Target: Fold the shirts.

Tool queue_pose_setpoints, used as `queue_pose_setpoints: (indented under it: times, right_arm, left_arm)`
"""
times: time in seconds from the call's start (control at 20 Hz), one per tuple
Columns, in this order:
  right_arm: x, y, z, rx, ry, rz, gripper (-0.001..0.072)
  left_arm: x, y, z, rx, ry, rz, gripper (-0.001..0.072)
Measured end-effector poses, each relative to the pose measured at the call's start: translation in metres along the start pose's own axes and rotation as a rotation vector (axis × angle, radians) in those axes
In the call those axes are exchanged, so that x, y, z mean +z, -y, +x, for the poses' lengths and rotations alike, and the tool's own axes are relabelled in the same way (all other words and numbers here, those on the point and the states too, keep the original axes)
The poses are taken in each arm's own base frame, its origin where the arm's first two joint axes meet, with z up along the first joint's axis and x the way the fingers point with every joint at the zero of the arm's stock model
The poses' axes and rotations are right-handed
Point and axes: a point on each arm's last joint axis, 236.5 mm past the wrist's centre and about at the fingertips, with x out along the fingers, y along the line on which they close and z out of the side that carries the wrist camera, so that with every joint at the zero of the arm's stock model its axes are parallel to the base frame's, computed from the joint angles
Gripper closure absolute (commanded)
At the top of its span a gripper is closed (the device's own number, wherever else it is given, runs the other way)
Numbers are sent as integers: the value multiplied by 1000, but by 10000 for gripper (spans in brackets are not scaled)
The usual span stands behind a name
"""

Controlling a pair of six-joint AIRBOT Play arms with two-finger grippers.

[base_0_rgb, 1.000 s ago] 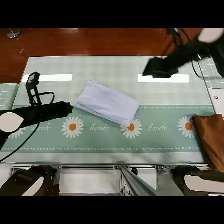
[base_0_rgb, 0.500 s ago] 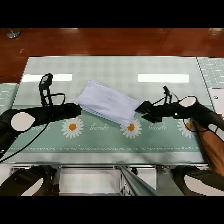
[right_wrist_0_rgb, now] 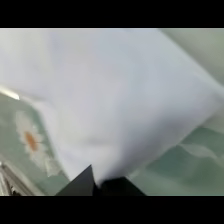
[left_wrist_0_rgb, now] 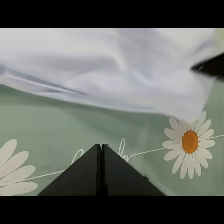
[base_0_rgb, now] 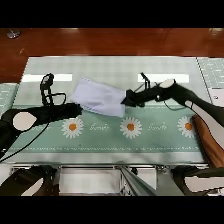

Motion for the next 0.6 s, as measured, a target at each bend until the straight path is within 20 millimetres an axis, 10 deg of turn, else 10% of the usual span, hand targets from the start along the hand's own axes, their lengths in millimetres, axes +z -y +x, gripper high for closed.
queue_pose_setpoints:
  times: [0.35,0.6]
  right_arm:
    - [71,-104,-145,-163,107,-380,693]
    - [62,-75,-281,-421,208,-293,693]
  left_arm:
    - [-1,-1,2,3,-5,-1,683]
    - [-1,-1,2,3,-6,-1,683]
